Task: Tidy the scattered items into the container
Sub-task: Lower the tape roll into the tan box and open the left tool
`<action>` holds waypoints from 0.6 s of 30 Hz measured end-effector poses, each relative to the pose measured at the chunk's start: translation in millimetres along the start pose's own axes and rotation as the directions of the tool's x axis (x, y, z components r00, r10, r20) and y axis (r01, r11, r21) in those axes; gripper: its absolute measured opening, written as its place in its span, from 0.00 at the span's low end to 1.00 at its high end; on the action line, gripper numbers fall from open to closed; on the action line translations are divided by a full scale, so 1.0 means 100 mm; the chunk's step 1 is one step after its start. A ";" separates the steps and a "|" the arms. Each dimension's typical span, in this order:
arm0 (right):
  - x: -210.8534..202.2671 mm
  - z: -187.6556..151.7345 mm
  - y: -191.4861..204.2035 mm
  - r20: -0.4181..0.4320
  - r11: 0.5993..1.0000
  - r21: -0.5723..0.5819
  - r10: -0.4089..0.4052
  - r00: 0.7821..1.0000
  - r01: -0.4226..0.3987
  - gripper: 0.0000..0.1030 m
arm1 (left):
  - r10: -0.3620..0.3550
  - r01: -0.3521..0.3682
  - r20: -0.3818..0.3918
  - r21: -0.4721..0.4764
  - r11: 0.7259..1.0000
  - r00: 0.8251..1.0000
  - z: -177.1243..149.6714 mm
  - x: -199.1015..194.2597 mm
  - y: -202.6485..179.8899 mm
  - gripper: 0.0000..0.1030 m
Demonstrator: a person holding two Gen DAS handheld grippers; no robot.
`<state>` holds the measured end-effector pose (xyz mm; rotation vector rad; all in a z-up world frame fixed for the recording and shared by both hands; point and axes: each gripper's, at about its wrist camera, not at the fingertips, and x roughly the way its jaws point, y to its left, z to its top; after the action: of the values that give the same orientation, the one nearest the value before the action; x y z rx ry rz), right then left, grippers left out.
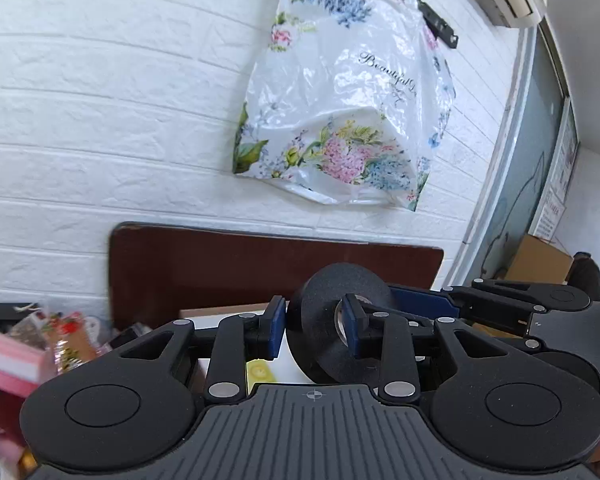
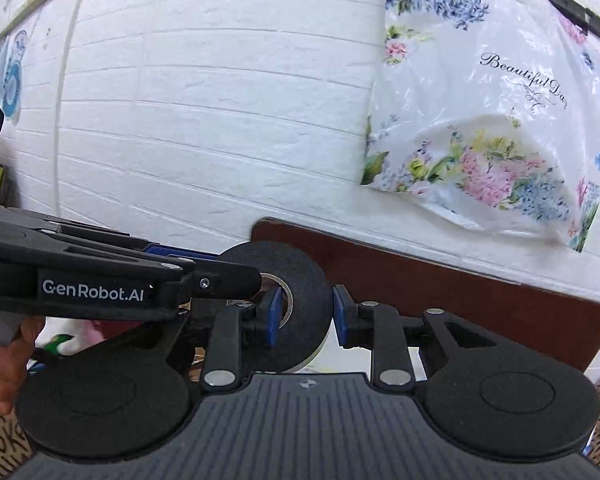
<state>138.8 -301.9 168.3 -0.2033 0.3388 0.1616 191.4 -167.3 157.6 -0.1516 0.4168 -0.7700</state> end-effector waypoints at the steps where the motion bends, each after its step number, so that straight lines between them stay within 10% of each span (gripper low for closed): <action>1: 0.10 -0.02 -0.08 -0.013 1.000 0.002 -0.006 1.000 0.006 0.30 | -0.003 0.003 -0.011 -0.009 1.000 1.000 -0.01 0.15 0.02 0.28; 18: 1.89 -1.49 -0.93 -0.389 0.973 0.213 0.167 0.906 -0.088 0.30 | -0.016 -0.055 -0.419 -0.156 0.986 0.908 -1.12 2.39 0.73 0.30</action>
<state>286.2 -402.2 -18.2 -0.0207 0.7802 0.2160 344.8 -281.2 -38.5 -0.1358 0.8929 -0.7472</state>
